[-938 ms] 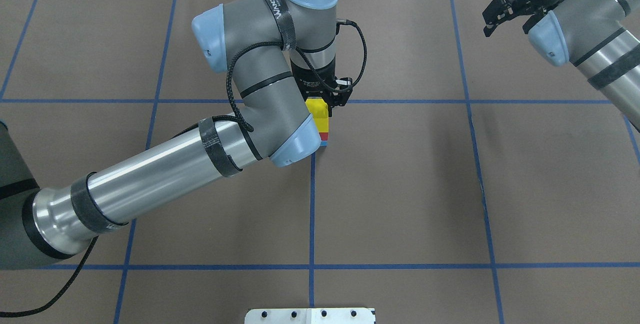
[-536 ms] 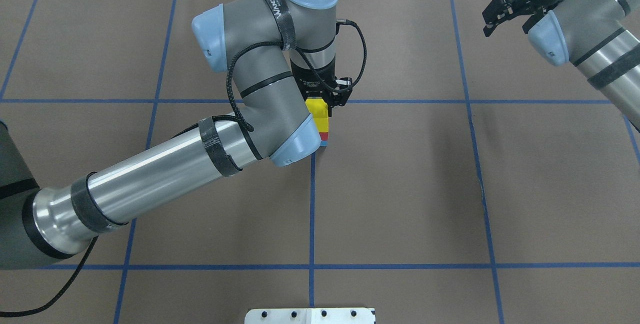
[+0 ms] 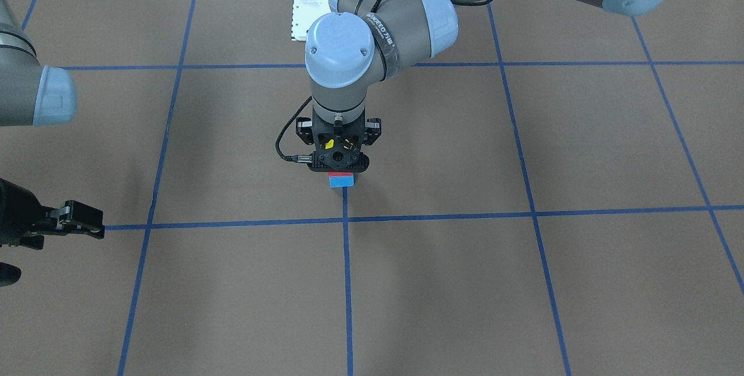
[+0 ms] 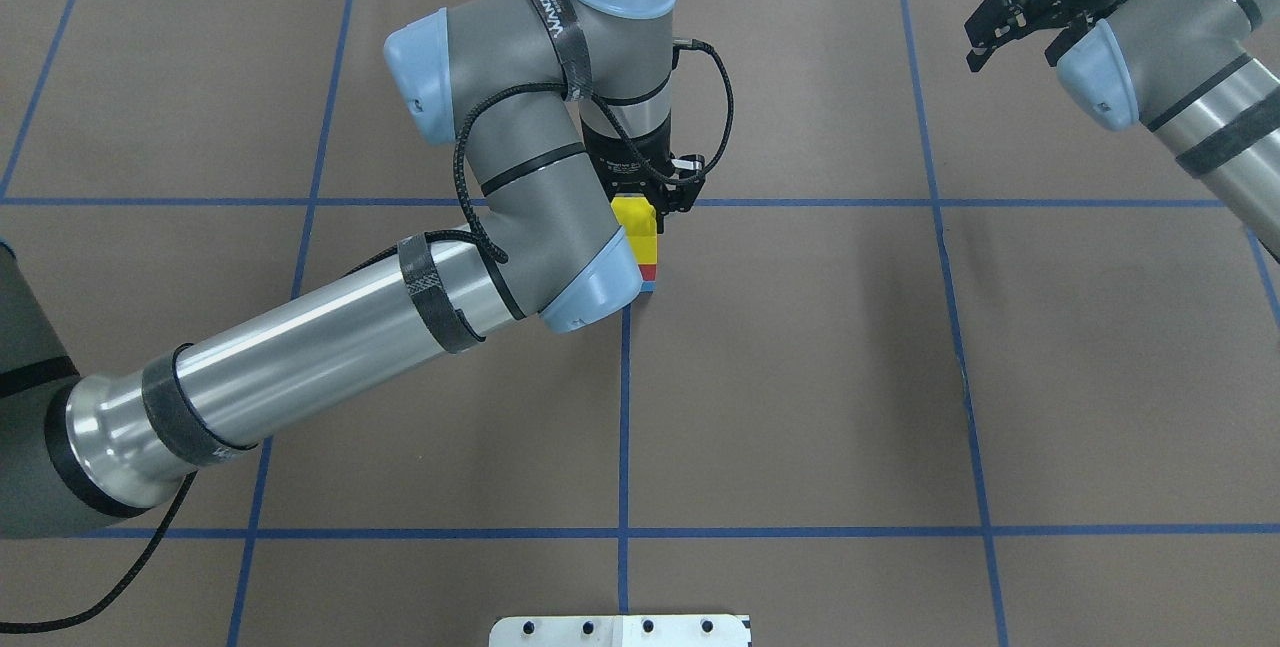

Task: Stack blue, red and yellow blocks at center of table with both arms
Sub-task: 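Hold the yellow block on the stack and open the left gripper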

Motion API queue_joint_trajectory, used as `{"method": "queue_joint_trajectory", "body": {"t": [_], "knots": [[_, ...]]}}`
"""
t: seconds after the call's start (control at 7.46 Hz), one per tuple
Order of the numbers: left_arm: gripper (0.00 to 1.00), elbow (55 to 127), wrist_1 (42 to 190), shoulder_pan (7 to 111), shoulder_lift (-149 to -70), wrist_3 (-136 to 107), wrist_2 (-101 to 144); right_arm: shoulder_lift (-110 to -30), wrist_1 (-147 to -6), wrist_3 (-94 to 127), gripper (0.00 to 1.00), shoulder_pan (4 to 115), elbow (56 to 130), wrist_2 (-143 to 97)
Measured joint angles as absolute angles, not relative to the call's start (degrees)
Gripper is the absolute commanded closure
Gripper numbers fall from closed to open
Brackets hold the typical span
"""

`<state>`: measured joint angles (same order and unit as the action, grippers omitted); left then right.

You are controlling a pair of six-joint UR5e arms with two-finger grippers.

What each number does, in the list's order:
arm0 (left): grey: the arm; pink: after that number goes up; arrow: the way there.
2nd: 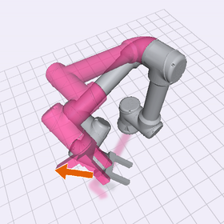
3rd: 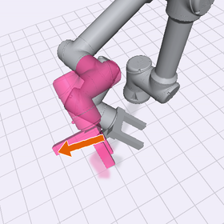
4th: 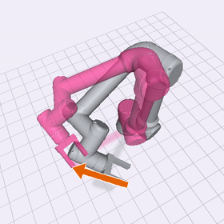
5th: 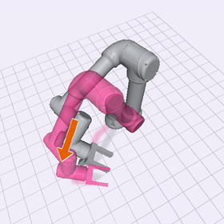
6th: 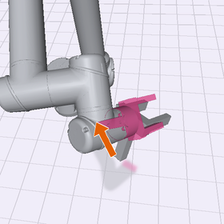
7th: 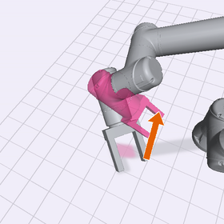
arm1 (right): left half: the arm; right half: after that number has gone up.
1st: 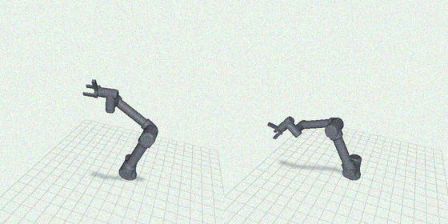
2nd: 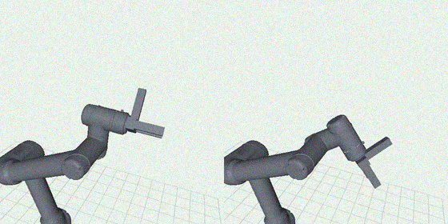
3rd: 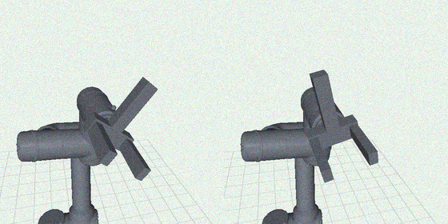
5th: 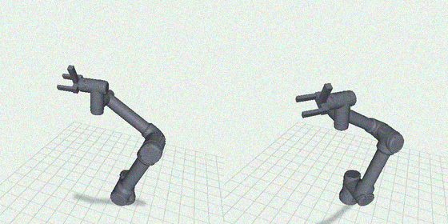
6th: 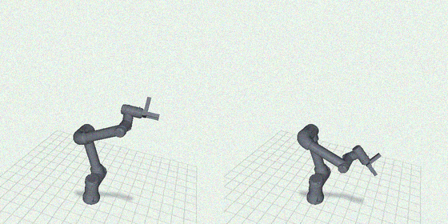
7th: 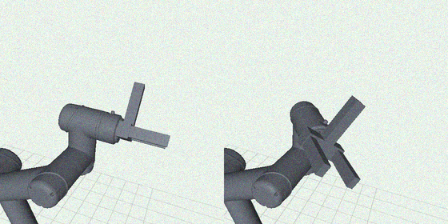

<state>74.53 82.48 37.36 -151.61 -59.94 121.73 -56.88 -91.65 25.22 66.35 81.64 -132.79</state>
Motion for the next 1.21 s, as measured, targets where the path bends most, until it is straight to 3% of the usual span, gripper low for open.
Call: {"method": "queue_joint_trajectory", "body": {"t": [0.54,0.8,0.94,1.07,1.21], "knots": [[1.0,74.53,83.66,37.4,-151.48,-59.96,121.67,-56.95,-91.64,25.14,0.0,66.42,81.56,-132.72],[0.71,74.47,83.9,37.46,-151.51,-60.02,121.64,-56.95,-91.67,25.12,0.0,66.56,81.51,-132.72],[0.34,74.46,83.92,37.49,-151.52,-60.11,121.64,-56.95,-91.67,25.08,0.0,66.58,81.49,-132.71],[0.13,74.45,83.89,37.51,-151.51,-60.32,121.64,-56.95,-91.67,25.06,0.0,66.61,81.48,-132.72],[0.07,74.45,83.84,37.52,-151.42,-60.62,121.64,-56.94,-91.67,25.07,0.0,66.62,81.48,-132.71]]}}
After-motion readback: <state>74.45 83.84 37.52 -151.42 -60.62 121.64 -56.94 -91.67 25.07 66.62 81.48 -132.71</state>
